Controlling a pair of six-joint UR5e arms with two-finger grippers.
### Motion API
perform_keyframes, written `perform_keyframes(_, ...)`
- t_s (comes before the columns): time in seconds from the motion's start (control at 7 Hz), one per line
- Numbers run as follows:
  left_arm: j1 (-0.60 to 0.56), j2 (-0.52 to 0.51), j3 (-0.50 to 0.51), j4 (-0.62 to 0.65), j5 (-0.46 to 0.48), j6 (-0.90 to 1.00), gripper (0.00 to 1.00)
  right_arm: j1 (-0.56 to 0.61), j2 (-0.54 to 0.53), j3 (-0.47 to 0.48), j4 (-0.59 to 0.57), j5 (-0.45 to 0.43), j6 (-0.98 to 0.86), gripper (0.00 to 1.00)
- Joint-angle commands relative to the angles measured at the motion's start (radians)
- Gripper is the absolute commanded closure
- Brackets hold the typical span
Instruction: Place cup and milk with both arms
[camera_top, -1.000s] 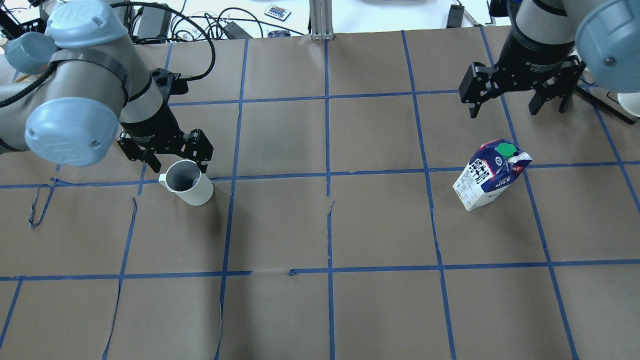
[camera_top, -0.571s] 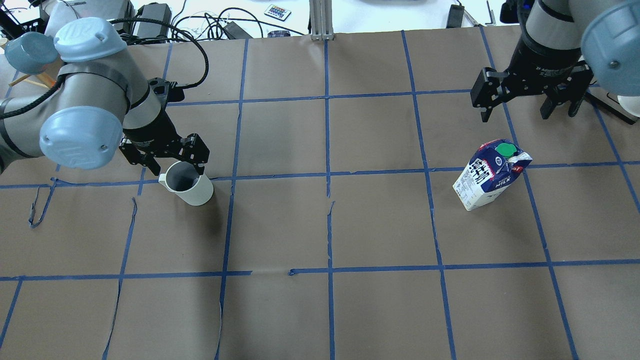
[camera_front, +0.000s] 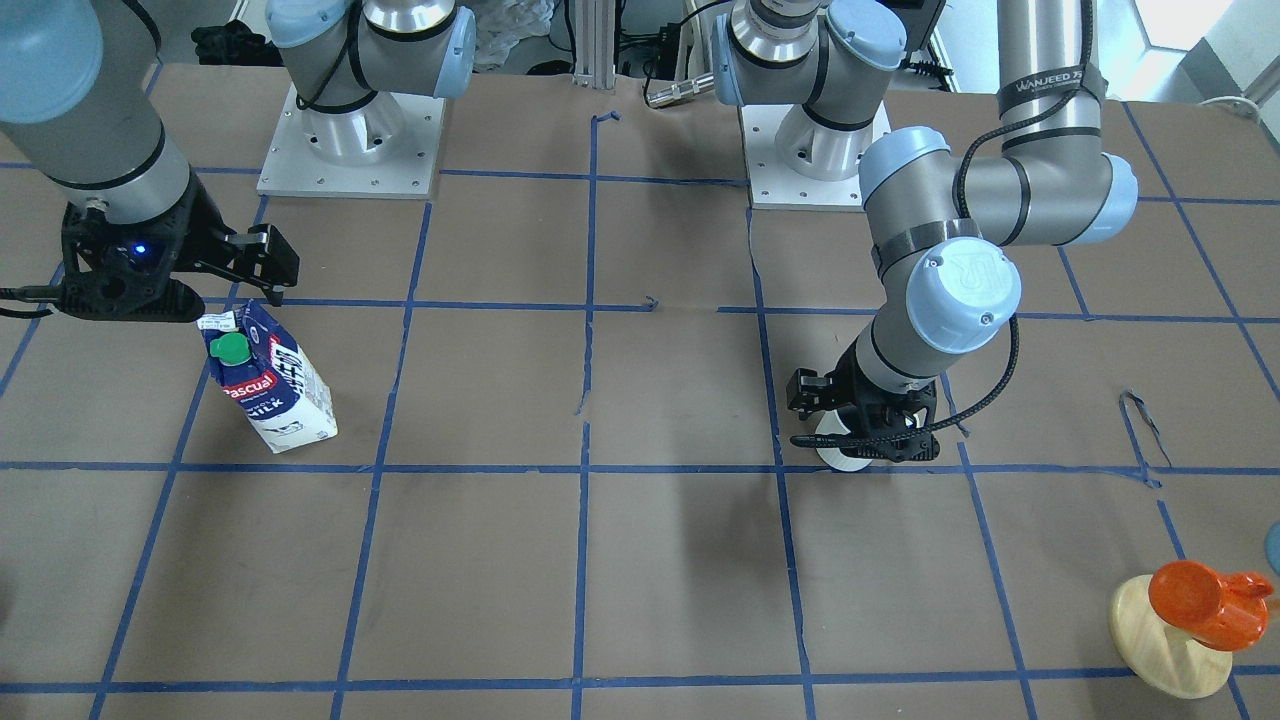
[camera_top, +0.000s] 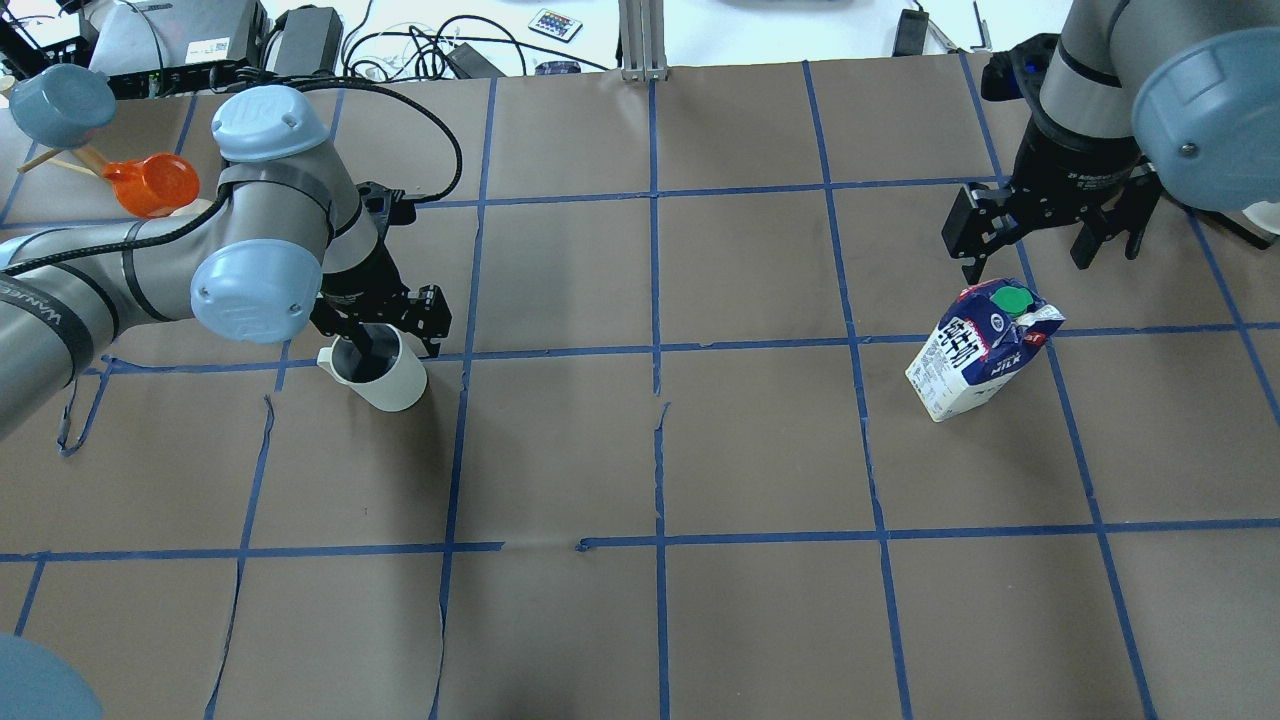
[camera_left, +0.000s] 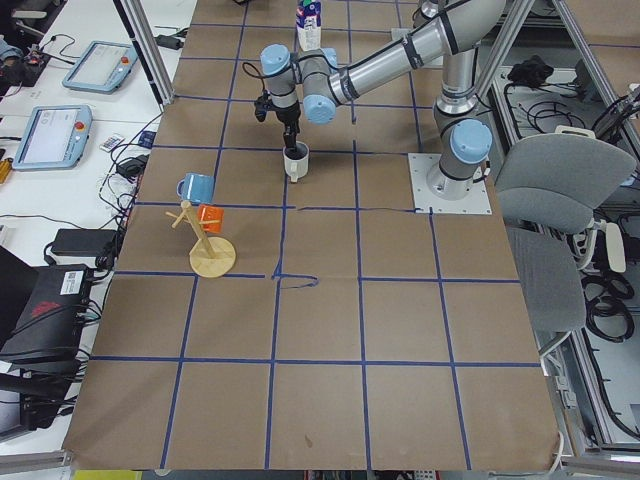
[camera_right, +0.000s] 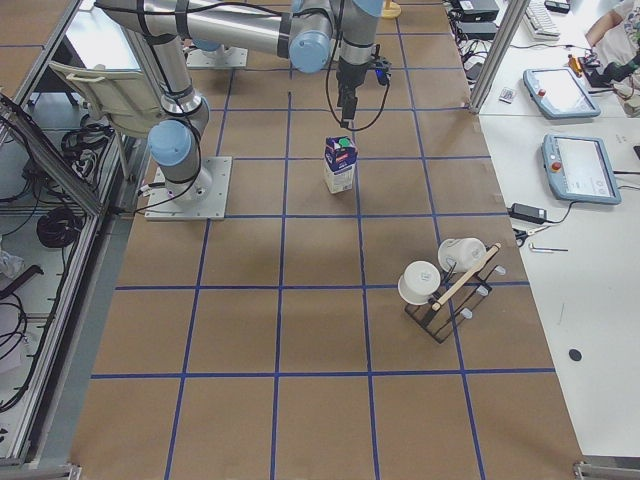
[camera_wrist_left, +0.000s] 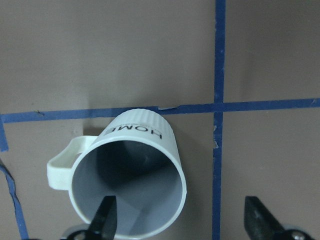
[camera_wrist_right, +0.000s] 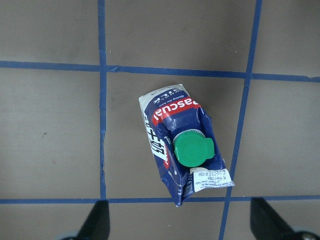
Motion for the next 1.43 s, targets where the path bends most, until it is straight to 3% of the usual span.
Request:
perform_keyframes(0.0,0.001,-0.008,0.003,0.003,0.005,0.000,0.92,-0.002,0.006,0.039,-0.009,0.002,-0.101,0.00)
perform_keyframes(0.14,0.001,-0.008,0.006,0.006,0.005,0.000,1.00,-0.002,0.006,0.053,-0.023,-0.003,-0.103,0.00)
perform_keyframes(0.57,-0.004,-0.011,0.029,0.006,0.007,-0.011,1.00,-0.020,0.008,0.105,-0.116,-0.006,-0.138,0.00)
perform_keyframes(0.86,-0.085,-0.031,0.128,-0.008,0.007,-0.125,1.00,-0.041,0.008,0.140,-0.185,0.000,-0.167,0.00)
perform_keyframes(1.29,-0.252,-0.149,0.285,-0.043,0.010,-0.331,1.00,-0.052,0.008,0.188,-0.279,0.008,-0.183,0.00)
